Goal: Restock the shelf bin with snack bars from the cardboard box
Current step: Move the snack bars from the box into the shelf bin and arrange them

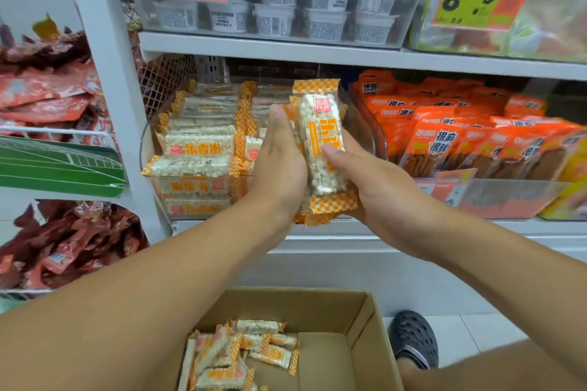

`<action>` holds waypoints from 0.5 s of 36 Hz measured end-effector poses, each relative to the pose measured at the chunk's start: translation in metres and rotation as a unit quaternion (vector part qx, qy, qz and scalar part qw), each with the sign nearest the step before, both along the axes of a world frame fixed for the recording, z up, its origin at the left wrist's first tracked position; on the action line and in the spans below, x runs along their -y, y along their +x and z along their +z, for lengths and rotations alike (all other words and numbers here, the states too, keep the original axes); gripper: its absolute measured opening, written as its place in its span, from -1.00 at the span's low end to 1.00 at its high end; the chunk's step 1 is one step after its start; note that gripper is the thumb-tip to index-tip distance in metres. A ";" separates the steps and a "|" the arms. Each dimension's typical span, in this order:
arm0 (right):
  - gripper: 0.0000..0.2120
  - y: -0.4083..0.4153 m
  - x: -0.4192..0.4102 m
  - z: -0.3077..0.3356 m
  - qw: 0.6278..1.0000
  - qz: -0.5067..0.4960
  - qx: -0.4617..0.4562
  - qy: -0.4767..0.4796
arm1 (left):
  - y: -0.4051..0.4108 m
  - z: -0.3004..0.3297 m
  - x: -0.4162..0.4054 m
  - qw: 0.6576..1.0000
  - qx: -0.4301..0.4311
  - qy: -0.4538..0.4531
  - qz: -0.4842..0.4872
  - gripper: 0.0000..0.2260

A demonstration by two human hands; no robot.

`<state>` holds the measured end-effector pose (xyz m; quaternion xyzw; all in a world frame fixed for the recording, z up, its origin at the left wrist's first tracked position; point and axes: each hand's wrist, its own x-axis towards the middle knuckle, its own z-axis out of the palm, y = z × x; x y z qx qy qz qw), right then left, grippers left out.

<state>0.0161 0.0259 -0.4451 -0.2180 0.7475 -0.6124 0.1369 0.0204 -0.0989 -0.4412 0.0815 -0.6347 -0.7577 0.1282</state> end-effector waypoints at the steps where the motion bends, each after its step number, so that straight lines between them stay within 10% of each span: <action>1: -0.36 0.001 -0.001 0.001 1.000 -0.005 -0.002 -0.002 | 0.000 0.000 -0.001 1.000 0.000 0.013 0.003 -0.32; 9: -0.43 0.014 0.007 -0.002 0.973 -0.008 0.153 -0.176 | 0.007 0.002 -0.001 0.997 0.034 0.048 -0.049 -0.53; 18: -0.58 0.016 0.009 0.003 0.985 -0.002 0.117 -0.130 | -0.004 -0.001 0.010 0.999 0.041 -0.004 0.008 -0.41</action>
